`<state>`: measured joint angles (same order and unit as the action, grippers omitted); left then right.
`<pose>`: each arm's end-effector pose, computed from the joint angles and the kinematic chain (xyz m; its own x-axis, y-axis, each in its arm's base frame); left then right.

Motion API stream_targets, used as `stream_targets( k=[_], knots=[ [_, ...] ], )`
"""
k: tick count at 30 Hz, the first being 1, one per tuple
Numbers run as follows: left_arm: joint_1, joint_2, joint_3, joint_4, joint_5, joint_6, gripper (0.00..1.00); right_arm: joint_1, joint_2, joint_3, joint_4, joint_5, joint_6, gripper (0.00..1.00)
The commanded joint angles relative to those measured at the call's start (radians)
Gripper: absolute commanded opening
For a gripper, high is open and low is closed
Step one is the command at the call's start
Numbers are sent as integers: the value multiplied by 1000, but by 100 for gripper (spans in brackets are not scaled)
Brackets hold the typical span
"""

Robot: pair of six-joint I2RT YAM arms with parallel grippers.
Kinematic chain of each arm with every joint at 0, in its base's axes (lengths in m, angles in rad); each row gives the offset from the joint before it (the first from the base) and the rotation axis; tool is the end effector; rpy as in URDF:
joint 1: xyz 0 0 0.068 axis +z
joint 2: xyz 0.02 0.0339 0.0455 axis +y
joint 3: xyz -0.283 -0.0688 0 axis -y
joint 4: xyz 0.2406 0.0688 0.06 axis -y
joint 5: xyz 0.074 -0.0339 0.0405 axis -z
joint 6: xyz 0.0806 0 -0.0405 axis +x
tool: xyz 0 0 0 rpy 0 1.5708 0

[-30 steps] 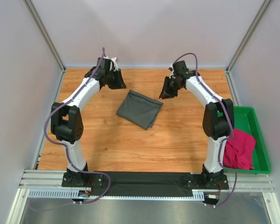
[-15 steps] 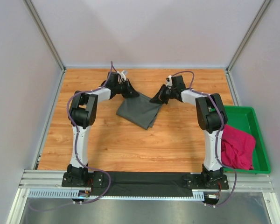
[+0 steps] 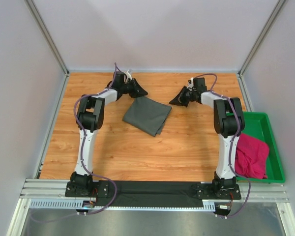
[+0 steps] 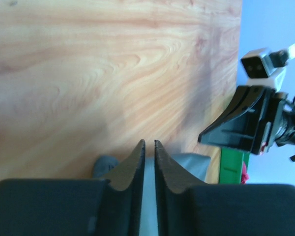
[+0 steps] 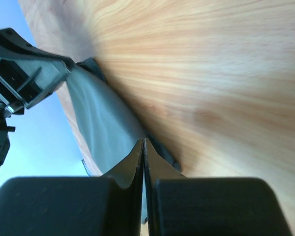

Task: Fold and stack the t-shirts
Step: Fold the tshirt

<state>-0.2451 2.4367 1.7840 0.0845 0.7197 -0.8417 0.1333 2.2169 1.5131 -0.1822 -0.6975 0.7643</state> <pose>0.5465 -0.1915 0.1260 -0.8858 -0.3565 -0.2970 0.0913 0.4936 -0.8649 0.4872 0.1176 0.1243 -0.9033 0.4140 -0.1123 0.1671 0.5806 0.7968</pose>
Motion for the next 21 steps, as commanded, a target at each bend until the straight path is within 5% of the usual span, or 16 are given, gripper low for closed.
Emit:
stream_targets(
  k=[1,6,10,21],
  knots=[
    [1,-235,-73,-138,-6,108,24,26,-141,65,-114,3,-79,1],
    [1,-409,-283,-212,-46,226,26,104,-172,52,-125,-29,-73,2],
    [10,-398,-324,-266,-54,297,25,164,-94,56,-36,-167,-5,2],
    [43,-121,-100,-261,-20,337,25,128,13,-131,332,-313,118,0]
  ],
)
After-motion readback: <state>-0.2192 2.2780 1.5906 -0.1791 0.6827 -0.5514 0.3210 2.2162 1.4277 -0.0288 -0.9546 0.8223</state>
